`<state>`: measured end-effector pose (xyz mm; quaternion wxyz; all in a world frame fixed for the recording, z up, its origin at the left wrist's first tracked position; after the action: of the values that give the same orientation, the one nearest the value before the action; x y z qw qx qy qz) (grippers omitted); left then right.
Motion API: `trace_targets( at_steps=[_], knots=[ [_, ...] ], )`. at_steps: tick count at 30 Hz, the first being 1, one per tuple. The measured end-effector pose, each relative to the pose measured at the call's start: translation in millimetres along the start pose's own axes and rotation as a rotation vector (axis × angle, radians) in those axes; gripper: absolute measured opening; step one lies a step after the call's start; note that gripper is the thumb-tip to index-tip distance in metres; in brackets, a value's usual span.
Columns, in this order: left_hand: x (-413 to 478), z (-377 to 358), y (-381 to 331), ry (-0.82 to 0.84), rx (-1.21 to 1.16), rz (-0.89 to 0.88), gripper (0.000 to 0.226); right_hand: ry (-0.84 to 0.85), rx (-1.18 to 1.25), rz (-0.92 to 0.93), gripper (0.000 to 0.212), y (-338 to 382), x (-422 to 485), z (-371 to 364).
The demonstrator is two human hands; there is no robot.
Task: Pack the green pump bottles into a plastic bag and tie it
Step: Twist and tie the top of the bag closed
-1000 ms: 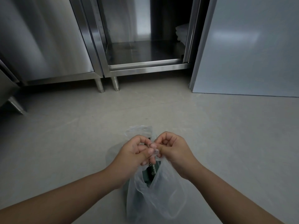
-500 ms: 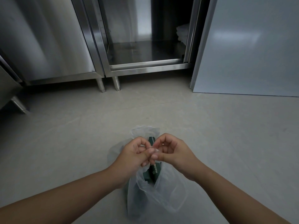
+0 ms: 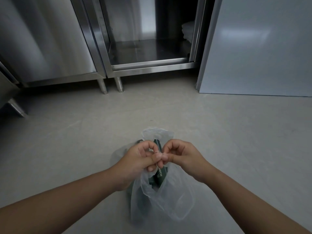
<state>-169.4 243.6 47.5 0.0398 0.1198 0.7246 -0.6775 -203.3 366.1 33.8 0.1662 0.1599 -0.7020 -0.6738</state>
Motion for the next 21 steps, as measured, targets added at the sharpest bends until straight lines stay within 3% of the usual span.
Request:
trace_targets(
  at_steps=[11,21],
  knots=[
    [6,-6,14,0.169,0.111,0.131,0.014,-0.037,-0.063,-0.066,0.020,-17,-3,15],
    [16,-4,16,0.092,0.227,0.034,0.011,-0.095,-0.007,-0.045,0.015,-16,-1,27]
  ],
)
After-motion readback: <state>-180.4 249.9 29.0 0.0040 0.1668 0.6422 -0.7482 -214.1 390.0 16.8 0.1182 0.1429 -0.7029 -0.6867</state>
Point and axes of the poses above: each hand's wrist, its own x-axis towards the middle knuckle, its own z-axis out of the back of the hand, y = z × x, the point moved 5 cm from there along x, towards the middle knuckle, and after that the axes turned 8 degrees about -y, right-handed, at the moved point
